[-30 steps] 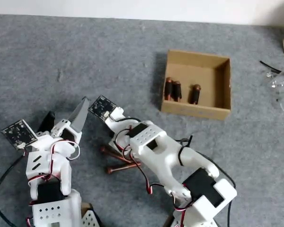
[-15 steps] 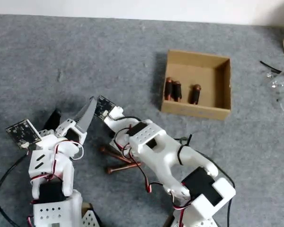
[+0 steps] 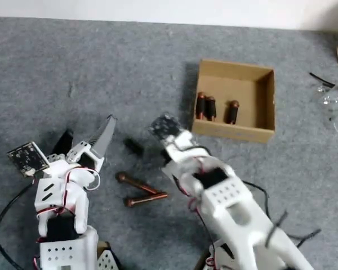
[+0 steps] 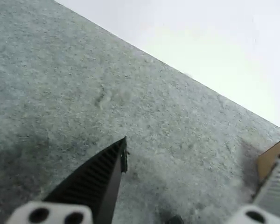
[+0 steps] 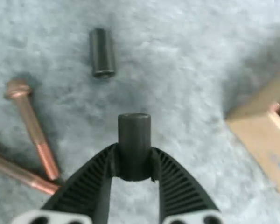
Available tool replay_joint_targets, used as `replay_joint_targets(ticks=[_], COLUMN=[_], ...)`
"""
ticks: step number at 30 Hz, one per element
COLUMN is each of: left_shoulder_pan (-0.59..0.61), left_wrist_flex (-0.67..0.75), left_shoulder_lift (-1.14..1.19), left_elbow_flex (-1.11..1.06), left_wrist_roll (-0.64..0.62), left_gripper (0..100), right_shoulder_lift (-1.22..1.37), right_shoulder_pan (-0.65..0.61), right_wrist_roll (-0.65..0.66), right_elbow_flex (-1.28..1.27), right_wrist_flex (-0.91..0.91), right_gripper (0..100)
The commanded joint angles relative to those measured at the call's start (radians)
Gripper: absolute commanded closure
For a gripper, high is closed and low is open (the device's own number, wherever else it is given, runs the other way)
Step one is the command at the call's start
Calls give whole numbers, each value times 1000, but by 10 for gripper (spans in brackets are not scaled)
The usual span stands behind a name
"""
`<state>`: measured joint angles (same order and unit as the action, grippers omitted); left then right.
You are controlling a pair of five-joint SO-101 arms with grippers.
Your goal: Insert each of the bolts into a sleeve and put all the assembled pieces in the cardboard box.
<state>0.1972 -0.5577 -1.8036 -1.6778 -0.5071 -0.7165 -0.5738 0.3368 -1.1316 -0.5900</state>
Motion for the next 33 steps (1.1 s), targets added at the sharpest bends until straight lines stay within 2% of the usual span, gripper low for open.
replay_joint_targets(ticks=[1, 8, 13, 16, 20, 33], left_shoulder_pan=[-140, -188, -228, -248, -271, -271], left_wrist_flex=[23, 17, 15, 15, 14, -8], left_shoulder_lift=[-12, -10, -8, -8, -8, -8], left_elbow_flex=[-18, -18, -18, -18, -18, -8], left_wrist_roll=[-3, 29, 31, 68, 112, 114], left_gripper=[565, 565, 567, 630, 712, 712], right_shoulder_lift=[-209, -547, -723, -800, -846, -848], right_shoulder_pan=[58, 151, 197, 197, 199, 199], right_wrist_roll=[0, 8, 9, 9, 9, 8], right_elbow_flex=[-101, -354, -443, -449, -452, -484], right_wrist_flex=[36, 22, -76, -101, -137, -116], right_gripper=[994, 994, 994, 994, 994, 994])
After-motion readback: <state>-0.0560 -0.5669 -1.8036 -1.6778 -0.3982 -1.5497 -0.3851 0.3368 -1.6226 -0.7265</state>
